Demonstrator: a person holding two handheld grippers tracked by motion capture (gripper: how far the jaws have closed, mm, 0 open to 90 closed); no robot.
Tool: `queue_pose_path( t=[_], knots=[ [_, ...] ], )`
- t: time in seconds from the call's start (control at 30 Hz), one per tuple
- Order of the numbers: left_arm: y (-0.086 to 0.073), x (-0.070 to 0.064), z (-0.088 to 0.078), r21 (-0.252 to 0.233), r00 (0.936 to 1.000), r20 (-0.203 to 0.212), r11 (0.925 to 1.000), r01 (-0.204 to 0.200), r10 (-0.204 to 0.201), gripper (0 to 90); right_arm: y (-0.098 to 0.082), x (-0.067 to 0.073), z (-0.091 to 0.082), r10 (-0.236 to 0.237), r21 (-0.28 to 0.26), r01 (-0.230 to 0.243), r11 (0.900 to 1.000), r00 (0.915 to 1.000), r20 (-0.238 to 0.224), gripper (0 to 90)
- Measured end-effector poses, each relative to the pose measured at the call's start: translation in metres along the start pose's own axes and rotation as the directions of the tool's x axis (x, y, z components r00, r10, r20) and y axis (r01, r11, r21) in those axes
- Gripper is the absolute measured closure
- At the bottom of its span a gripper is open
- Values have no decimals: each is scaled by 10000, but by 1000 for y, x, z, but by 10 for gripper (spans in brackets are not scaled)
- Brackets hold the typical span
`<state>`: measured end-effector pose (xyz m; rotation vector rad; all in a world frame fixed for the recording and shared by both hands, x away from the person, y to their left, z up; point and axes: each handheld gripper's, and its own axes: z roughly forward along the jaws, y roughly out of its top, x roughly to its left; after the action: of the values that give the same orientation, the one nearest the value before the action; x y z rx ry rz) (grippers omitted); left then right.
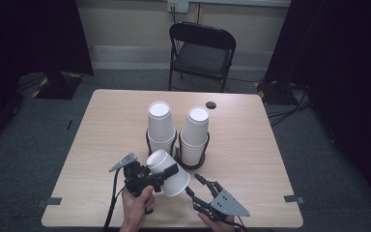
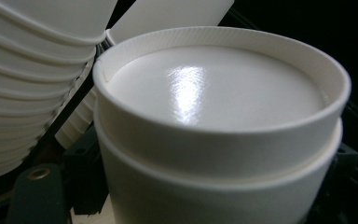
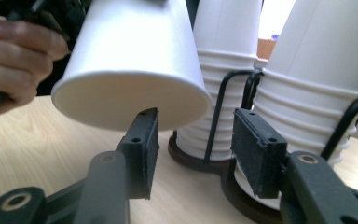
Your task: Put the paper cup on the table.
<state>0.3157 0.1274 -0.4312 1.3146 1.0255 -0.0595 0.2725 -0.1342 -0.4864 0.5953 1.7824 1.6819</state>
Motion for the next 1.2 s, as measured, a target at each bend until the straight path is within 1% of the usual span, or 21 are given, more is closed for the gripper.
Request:
queue_pose_path(
  t=[0.07, 0.17, 0.2, 0.27, 0.33, 0.47, 0.5, 0.53, 0.57, 0.6, 0.67, 0.7, 0.73, 0.77, 0.8, 0.83, 0.87, 1.0, 1.1, 1.13, 1.2],
  knots=[
    [-2, 0, 0, 65, 10000, 51, 10000, 61, -61, 190, 1, 0, 1, -118, -172, 118, 9998, 9999, -21, 535],
    [-5, 1, 2, 82, 9997, 163, 9998, 185, -186, 190, 4, 2, 2, -453, -558, 445, 9974, 9989, -116, 550],
    [-6, 0, 3, 99, 9994, 199, 9995, 291, -293, 190, 5, 2, 3, -510, -619, 501, 9968, 9986, -125, 557],
    [-7, -1, 3, 205, 9989, 249, 9990, 385, -390, 190, 7, 1, 6, -684, -693, 668, 9954, 9974, -215, 572],
    [-8, -5, 3, 168, 9996, 151, 9996, 234, -237, 190, 8, 0, 10, -761, -692, 739, 9949, 9967, -294, 586],
    [-8, -9, 5, 300, 9982, 490, 9990, 323, -337, 190, 8, 1, 20, -972, -701, 938, 9931, 9942, -455, 587],
    [-9, -9, 6, 351, 9972, 575, 9983, 467, -486, 190, 9, 2, 23, -1072, -697, 1040, 9921, 9933, -437, 587],
    [-9, -9, 6, 469, 9971, 595, 9978, 458, -485, 190, 9, 2, 25, -1102, -719, 1069, 9917, 9929, -437, 594],
    [-10, -10, 8, 411, 9966, 620, 9978, 514, -539, 190, 9, 2, 27, -1108, -751, 1072, 9914, 9928, -461, 600],
    [-11, -11, 8, 549, 9968, 632, 9975, 451, -485, 190, 9, 1, 28, -1114, -829, 1079, 9907, 9930, -390, 611],
    [-13, -11, 10, 621, 9969, 597, 9970, 471, -508, 189, 10, 0, 30, -1062, -966, 1024, 9900, 9937, -347, 653],
    [-13, -11, 11, 663, 9970, 622, 9969, 418, -460, 186, 10, 0, 30, -1016, -1048, 980, 9897, 9944, -301, 681],
    [-13, -11, 11, 652, 9975, 644, 9975, 254, -296, 182, 10, -1, 30, -993, -1102, 959, 9893, 9947, -264, 704],
    [-13, -11, 11, 652, 9975, 644, 9975, 254, -296, 184, 10, -1, 30, -993, -1102, 959, 9893, 9947, -264, 704],
    [-13, -12, 11, 656, 9978, 662, 9978, -14, -29, 176, 10, -2, 29, -924, -1124, 903, 9896, 9956, -135, 779],
    [-13, -12, 11, 656, 9978, 662, 9978, -14, -29, 165, 10, -2, 29, -924, -1124, 903, 9896, 9956, -135, 779],
    [-12, -13, 11, 741, 9979, 622, 9970, -243, 197, 153, 9, -4, 28, -769, -1221, 747, 9897, 9969, -138, 804],
    [-12, -12, 10, 701, 9976, 563, 9965, -449, 410, 137, 9, -3, 27, -628, -1305, 614, 9895, 9980, -61, 823],
    [-11, -11, 9, 732, 9967, 606, 9957, -575, 531, 126, 9, -3, 27, -579, -1354, 555, 9892, 9982, -140, 829],
    [-12, -11, 8, 644, 9964, 575, 9957, -661, 624, 118, 9, -3, 26, -581, -1416, 559, 9883, 9983, -110, 836],
    [-11, -10, 8, 704, 9963, 641, 9956, -617, 572, 116, 9, -3, 26, -531, -1521, 513, 9870, 9986, -79, 840]
  ],
)
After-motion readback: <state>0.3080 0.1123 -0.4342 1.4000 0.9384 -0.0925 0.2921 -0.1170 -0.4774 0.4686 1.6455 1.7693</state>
